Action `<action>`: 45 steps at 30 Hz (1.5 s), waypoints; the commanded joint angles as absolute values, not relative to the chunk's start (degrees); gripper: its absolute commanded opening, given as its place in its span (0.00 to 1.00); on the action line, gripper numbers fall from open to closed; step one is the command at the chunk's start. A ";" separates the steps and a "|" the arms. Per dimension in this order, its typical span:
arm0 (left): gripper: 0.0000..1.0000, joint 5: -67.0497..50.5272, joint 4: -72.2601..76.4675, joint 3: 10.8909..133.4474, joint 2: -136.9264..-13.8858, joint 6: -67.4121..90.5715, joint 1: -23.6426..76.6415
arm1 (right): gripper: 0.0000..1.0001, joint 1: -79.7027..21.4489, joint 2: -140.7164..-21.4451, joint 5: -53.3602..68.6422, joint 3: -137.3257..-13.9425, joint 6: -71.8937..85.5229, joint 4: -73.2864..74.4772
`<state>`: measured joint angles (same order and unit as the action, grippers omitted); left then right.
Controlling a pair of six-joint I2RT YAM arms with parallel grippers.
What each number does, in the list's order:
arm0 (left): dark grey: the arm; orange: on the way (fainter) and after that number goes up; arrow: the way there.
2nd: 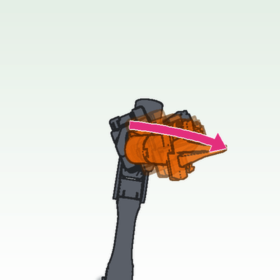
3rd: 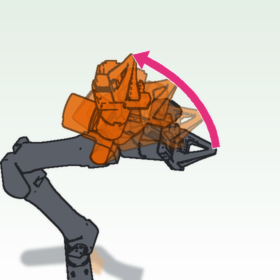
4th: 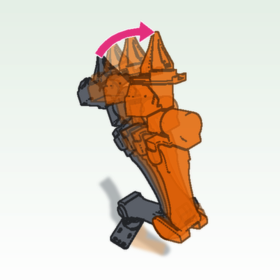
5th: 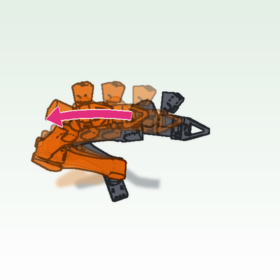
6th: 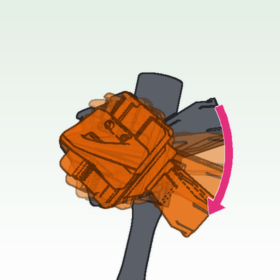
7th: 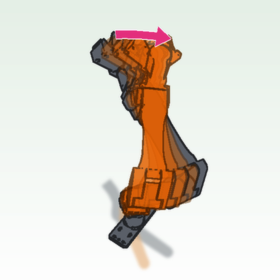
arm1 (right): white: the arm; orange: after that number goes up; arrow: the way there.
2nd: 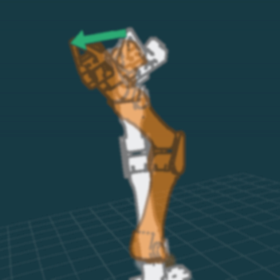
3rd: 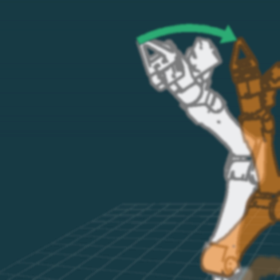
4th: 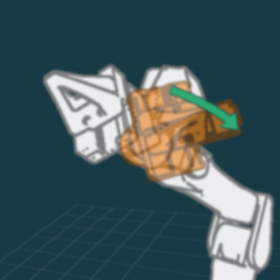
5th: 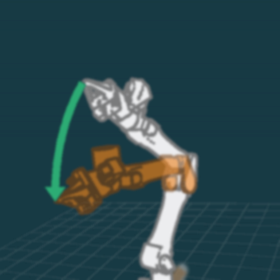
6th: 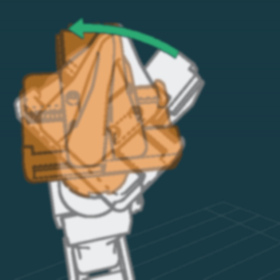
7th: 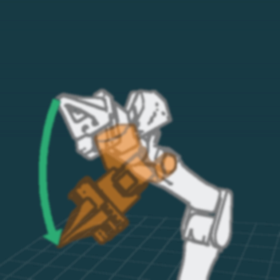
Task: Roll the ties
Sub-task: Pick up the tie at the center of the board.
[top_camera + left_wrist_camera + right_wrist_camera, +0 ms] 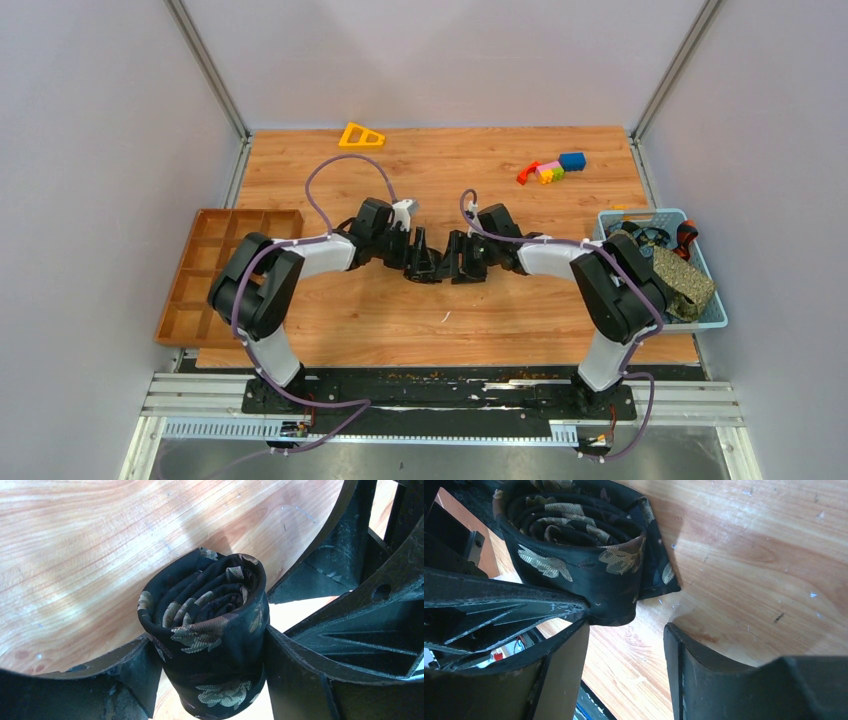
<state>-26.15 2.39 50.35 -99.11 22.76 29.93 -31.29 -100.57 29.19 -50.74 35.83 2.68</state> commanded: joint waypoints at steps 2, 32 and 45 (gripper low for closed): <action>0.69 -26.71 4.53 50.36 -101.58 25.22 30.97 | 0.57 -30.78 -101.99 30.12 -52.30 34.13 0.53; 0.48 -3.43 -18.93 51.92 -68.37 22.97 26.69 | 0.77 -29.10 -83.06 20.31 -43.62 23.31 2.92; 0.47 4.18 -29.17 62.36 -65.55 22.55 11.52 | 0.77 -29.18 -84.37 20.47 -43.64 23.03 2.84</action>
<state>1.93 -26.11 57.25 -64.95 24.12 15.00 -29.32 -84.07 21.04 -43.53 24.03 5.19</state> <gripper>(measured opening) 0.509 0.774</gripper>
